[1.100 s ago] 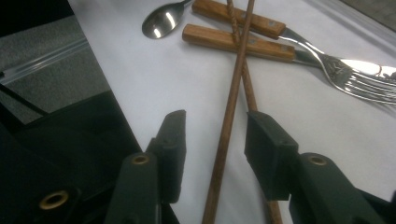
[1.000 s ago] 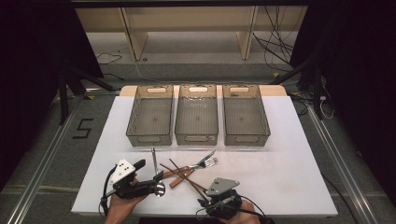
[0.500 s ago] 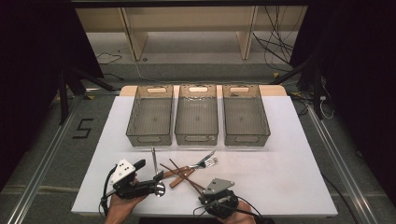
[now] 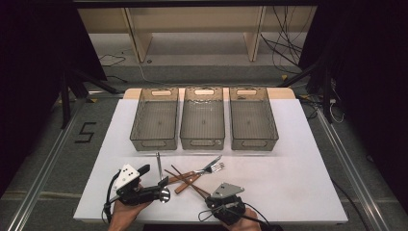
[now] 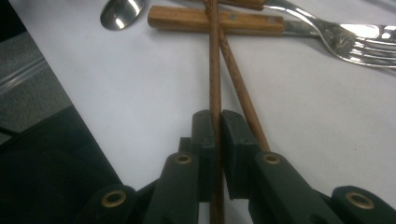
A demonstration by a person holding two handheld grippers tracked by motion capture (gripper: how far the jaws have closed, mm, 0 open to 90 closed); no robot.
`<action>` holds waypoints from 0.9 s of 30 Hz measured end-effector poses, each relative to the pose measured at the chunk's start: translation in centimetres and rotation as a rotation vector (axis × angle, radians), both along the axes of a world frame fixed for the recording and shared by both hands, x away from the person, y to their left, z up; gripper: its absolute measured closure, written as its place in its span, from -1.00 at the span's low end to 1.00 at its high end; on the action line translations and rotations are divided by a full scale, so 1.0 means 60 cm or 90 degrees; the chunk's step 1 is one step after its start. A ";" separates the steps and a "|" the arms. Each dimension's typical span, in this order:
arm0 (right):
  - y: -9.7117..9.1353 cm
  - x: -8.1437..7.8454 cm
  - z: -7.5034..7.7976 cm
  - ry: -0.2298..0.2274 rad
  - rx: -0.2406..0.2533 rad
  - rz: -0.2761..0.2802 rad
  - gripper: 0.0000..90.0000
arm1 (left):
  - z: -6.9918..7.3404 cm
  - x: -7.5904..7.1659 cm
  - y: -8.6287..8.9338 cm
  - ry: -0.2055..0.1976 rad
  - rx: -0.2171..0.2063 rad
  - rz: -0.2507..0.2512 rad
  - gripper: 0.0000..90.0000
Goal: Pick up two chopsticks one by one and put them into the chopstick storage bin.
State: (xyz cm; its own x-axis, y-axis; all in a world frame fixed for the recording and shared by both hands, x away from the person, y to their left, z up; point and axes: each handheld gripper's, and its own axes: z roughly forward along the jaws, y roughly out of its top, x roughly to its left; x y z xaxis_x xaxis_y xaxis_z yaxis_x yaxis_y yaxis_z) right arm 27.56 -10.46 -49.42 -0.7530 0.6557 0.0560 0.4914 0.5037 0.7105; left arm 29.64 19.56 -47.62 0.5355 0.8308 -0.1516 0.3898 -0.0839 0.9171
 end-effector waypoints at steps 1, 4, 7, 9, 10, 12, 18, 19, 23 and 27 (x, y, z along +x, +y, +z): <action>-0.003 -0.001 0.006 -0.009 0.013 -0.003 0.89 | 0.000 0.000 0.000 0.001 0.000 0.000 -0.67; -0.010 -0.001 0.018 -0.024 0.033 -0.002 0.89 | 0.000 0.000 0.000 0.003 -0.002 0.000 -0.67; -0.016 0.001 0.030 -0.037 0.054 -0.004 0.89 | 0.001 0.001 -0.001 0.011 -0.008 -0.001 -0.67; -0.019 0.003 0.036 -0.047 0.063 -0.003 0.89 | 0.003 0.002 -0.003 0.027 -0.025 -0.002 -0.67; -0.019 0.004 0.038 -0.053 0.068 -0.002 0.89 | 0.005 0.002 -0.004 0.030 -0.030 -0.005 -0.67; -0.020 0.005 0.041 -0.055 0.070 0.002 0.89 | 0.009 0.001 -0.010 0.034 -0.035 -0.008 -0.67; -0.017 0.013 0.057 -0.086 0.090 0.009 0.89 | 0.026 -0.004 -0.040 0.043 -0.047 -0.044 -0.67; -0.016 0.013 0.060 -0.090 0.095 0.009 0.89 | 0.029 -0.003 -0.047 0.052 -0.053 -0.049 -0.67; -0.010 0.013 0.070 -0.115 0.106 0.015 0.89 | 0.040 0.001 -0.076 0.076 -0.075 -0.086 -0.64; -0.003 0.012 0.077 -0.136 0.116 0.024 0.89 | 0.053 0.009 -0.098 0.100 -0.106 -0.111 -0.60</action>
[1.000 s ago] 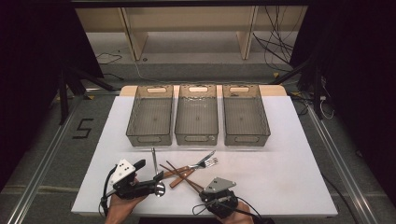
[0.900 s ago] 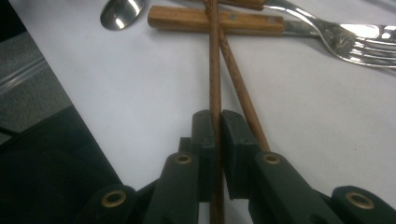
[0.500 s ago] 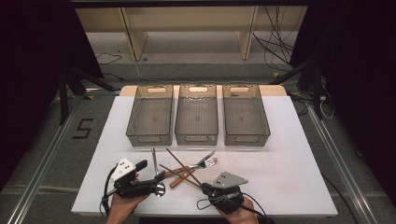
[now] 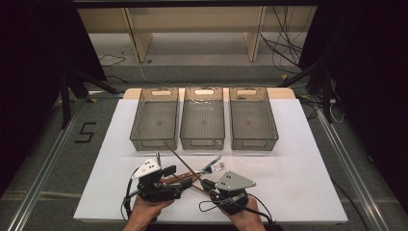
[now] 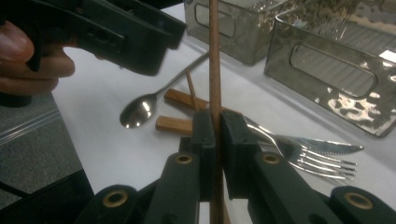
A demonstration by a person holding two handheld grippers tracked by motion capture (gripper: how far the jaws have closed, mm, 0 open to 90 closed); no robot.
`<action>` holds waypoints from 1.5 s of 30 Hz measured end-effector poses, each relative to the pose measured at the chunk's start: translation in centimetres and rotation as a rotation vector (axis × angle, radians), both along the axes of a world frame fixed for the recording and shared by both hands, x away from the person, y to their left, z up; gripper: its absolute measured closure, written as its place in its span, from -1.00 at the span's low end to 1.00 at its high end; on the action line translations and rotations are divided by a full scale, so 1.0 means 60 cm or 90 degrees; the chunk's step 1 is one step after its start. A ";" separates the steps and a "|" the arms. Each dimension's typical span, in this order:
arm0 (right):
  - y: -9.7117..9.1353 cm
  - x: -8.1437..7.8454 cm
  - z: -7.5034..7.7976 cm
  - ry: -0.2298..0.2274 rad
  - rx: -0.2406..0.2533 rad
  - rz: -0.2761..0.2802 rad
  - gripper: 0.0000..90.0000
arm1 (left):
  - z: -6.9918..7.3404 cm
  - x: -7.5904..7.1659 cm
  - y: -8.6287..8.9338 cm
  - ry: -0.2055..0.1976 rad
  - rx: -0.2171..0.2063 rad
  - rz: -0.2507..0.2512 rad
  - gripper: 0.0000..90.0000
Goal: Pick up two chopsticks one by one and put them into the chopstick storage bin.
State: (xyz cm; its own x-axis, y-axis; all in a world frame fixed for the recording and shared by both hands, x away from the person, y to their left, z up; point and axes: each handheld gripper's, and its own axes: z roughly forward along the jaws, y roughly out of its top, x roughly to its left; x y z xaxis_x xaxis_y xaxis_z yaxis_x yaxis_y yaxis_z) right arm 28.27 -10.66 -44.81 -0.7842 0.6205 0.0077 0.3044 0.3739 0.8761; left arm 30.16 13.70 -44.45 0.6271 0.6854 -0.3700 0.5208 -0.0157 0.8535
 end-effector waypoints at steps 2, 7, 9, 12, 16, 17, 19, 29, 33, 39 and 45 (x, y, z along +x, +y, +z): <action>0.002 -0.002 0.000 -0.006 0.001 0.001 0.89 | 0.005 0.005 -0.007 0.007 -0.013 -0.007 -0.53; 0.006 -0.007 -0.001 -0.024 0.009 0.006 0.89 | 0.010 0.015 -0.022 0.034 -0.031 -0.018 -0.25; 0.007 -0.009 -0.001 -0.029 0.012 0.004 0.89 | 0.011 0.017 -0.027 0.054 -0.055 -0.027 -0.10; 0.007 -0.010 0.000 -0.037 0.014 0.005 0.89 | 0.014 0.019 -0.028 0.064 -0.067 -0.039 0.08; 0.005 -0.010 0.000 -0.043 0.018 0.000 0.88 | 0.015 0.020 -0.025 0.070 -0.075 -0.038 0.27; 0.005 -0.011 0.001 -0.044 0.018 -0.001 0.88 | 0.014 0.021 -0.023 0.073 -0.078 -0.038 0.30; 0.004 -0.011 0.001 -0.045 0.019 -0.002 0.88 | 0.013 0.022 -0.021 0.080 -0.086 -0.041 0.33; 0.003 -0.012 -0.001 -0.049 0.025 -0.002 0.88 | 0.006 0.029 -0.014 0.114 -0.137 -0.058 0.66; 0.002 -0.012 -0.003 -0.051 0.032 0.002 0.88 | 0.008 0.029 -0.012 0.120 -0.161 -0.076 0.82; -0.006 -0.011 0.000 -0.052 0.040 0.008 0.61 | 0.020 0.023 -0.007 0.113 -0.175 -0.089 0.88; -0.035 -0.008 0.003 -0.042 0.050 0.033 0.10 | 0.031 0.024 0.007 0.082 -0.152 -0.071 0.89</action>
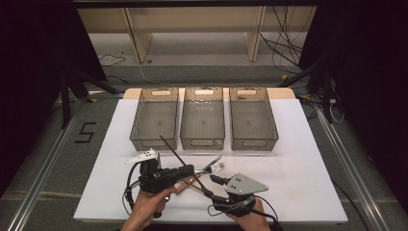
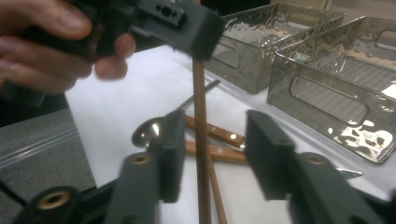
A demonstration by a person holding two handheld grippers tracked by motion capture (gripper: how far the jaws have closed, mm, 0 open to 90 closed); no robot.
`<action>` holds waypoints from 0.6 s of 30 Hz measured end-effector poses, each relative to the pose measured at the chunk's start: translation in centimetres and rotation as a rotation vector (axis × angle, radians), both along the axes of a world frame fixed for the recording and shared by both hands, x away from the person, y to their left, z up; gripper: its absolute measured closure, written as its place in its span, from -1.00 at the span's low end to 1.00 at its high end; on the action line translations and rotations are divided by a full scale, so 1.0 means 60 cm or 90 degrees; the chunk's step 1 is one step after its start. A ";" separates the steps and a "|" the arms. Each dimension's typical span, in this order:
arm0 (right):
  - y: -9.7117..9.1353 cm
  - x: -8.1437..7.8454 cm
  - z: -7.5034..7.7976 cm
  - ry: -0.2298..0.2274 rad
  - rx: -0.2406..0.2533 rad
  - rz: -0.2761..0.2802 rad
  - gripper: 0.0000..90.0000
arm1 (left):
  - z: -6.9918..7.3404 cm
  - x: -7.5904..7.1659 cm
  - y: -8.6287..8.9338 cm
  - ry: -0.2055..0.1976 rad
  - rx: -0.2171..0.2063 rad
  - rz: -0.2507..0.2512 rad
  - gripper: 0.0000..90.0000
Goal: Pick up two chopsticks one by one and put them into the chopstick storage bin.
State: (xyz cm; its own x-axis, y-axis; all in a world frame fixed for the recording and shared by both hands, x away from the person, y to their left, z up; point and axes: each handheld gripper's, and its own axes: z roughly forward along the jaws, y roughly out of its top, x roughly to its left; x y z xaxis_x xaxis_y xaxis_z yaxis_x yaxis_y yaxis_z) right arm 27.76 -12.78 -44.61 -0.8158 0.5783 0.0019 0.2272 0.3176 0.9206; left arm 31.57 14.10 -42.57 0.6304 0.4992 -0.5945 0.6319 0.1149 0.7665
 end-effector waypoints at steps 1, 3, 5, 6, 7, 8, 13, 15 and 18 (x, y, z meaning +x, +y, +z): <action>0.000 0.000 0.000 0.000 0.000 0.000 0.10 | 0.001 0.001 0.003 -0.004 0.004 0.003 0.89; -0.011 0.001 -0.001 0.004 -0.016 0.001 -0.05 | 0.004 0.004 0.009 -0.011 0.017 0.011 0.88; -0.014 0.002 -0.002 0.008 -0.020 0.002 -0.09 | 0.007 0.007 0.013 -0.015 0.038 0.016 0.88; -0.016 0.003 -0.002 0.013 -0.023 0.004 -0.13 | 0.009 0.009 0.015 -0.017 0.047 0.016 0.88; -0.021 0.003 -0.004 0.015 -0.038 0.005 -0.20 | 0.011 0.012 0.018 -0.017 0.053 0.016 0.88; -0.021 0.003 -0.004 0.015 -0.038 0.005 -0.20 | 0.014 0.014 0.021 -0.017 0.056 0.014 0.88; -0.032 0.003 -0.011 0.022 -0.050 0.004 -0.30 | 0.035 0.032 0.037 -0.019 0.074 0.018 0.88; -0.033 0.004 -0.014 0.030 -0.057 0.002 -0.33 | 0.045 0.043 0.044 -0.021 0.088 0.021 0.88; -0.034 0.005 -0.016 0.037 -0.062 0.004 -0.35 | 0.066 0.055 0.054 -0.030 0.112 0.026 0.88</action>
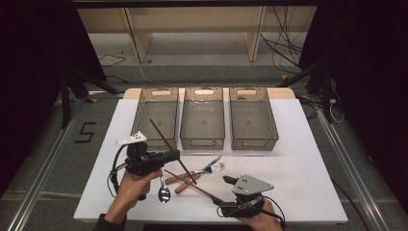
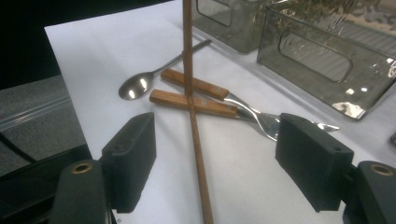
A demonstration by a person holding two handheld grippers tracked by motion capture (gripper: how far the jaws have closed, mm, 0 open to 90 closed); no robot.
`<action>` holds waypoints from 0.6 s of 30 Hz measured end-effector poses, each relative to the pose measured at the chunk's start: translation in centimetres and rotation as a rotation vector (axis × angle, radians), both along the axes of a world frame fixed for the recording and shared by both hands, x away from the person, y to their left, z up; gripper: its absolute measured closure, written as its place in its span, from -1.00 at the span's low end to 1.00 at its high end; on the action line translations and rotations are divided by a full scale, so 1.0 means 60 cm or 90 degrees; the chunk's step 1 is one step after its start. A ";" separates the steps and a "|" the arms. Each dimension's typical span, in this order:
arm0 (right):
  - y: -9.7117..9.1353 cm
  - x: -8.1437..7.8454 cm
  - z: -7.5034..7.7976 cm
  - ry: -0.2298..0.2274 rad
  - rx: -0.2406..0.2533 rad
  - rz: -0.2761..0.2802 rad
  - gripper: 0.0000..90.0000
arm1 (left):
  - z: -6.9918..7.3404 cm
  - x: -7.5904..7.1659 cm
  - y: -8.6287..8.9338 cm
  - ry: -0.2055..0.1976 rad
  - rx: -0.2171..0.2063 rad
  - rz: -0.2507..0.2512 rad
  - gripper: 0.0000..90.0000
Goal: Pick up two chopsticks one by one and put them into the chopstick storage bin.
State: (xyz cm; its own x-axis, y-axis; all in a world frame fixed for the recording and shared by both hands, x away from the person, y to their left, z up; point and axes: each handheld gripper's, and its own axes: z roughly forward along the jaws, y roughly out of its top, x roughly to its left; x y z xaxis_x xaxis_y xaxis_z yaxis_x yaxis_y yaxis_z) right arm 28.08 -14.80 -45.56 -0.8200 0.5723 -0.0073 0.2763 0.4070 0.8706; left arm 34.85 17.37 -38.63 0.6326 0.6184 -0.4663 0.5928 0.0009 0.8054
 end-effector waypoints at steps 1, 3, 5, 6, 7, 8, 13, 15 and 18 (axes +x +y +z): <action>0.000 0.000 -0.001 0.002 -0.001 -0.001 -0.36 | 0.008 0.004 0.003 -0.005 0.008 0.001 0.88; 0.000 0.002 -0.003 0.010 0.000 -0.003 -0.38 | 0.022 0.012 0.010 -0.012 0.018 0.008 0.88; 0.001 0.003 -0.004 0.010 -0.001 -0.003 -0.40 | 0.035 0.022 0.018 -0.016 0.021 0.015 0.88; 0.001 0.003 -0.005 0.011 0.000 -0.004 -0.42 | 0.041 0.028 0.021 -0.017 0.025 0.017 0.88; 0.001 0.002 -0.004 0.010 0.001 -0.003 -0.44 | 0.047 0.034 0.024 -0.018 0.025 0.021 0.88; 0.001 0.002 -0.004 0.010 0.001 -0.003 -0.44 | 0.052 0.040 0.027 -0.017 0.025 0.026 0.88; 0.003 0.001 -0.004 0.004 0.006 0.000 -0.49 | 0.076 0.069 0.038 -0.015 0.046 0.042 0.88; 0.003 0.000 -0.005 0.006 0.004 0.001 -0.49 | 0.085 0.081 0.042 -0.015 0.054 0.050 0.88; 0.003 0.000 -0.005 0.008 0.004 0.005 -0.50 | 0.096 0.098 0.046 -0.013 0.073 0.061 0.88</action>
State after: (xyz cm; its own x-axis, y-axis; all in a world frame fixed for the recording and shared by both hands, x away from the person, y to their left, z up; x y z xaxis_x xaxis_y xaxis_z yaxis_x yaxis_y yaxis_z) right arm 28.09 -14.60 -45.87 -0.8242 0.5662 0.0070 0.2844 0.4032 0.8698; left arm 40.76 20.12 -32.88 0.5764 0.7254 -0.3763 0.5776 -0.0359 0.8155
